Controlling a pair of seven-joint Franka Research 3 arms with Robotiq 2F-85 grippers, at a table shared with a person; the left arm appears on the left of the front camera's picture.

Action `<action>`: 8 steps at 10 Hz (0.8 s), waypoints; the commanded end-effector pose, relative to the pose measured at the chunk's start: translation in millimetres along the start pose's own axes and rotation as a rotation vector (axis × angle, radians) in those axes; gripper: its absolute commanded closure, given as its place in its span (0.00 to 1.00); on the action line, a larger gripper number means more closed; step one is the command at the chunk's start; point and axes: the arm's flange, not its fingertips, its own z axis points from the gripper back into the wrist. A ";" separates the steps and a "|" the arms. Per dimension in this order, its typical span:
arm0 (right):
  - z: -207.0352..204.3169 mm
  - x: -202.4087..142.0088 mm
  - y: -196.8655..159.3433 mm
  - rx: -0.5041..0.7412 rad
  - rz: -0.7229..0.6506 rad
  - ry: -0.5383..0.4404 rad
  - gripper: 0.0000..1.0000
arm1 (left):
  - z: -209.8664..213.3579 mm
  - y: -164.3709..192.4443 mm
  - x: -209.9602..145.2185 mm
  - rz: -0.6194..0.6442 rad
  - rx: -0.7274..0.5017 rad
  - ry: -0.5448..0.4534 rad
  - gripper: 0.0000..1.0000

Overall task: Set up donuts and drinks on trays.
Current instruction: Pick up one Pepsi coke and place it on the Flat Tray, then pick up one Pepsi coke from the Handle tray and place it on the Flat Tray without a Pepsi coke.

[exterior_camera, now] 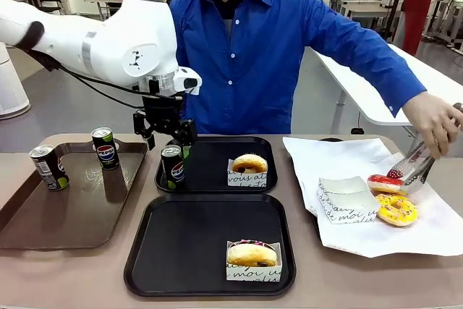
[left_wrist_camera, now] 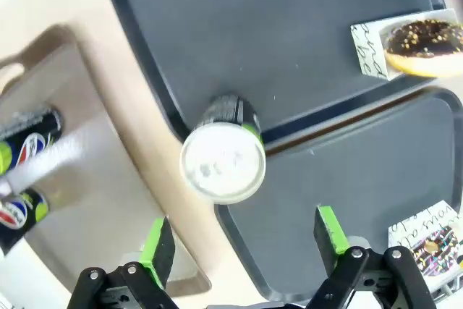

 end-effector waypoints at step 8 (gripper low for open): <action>-1.8 -2.6 -1.1 0.000 0.000 0.002 0.00 | 30.9 0.3 -30.5 0.050 -0.033 0.025 0.00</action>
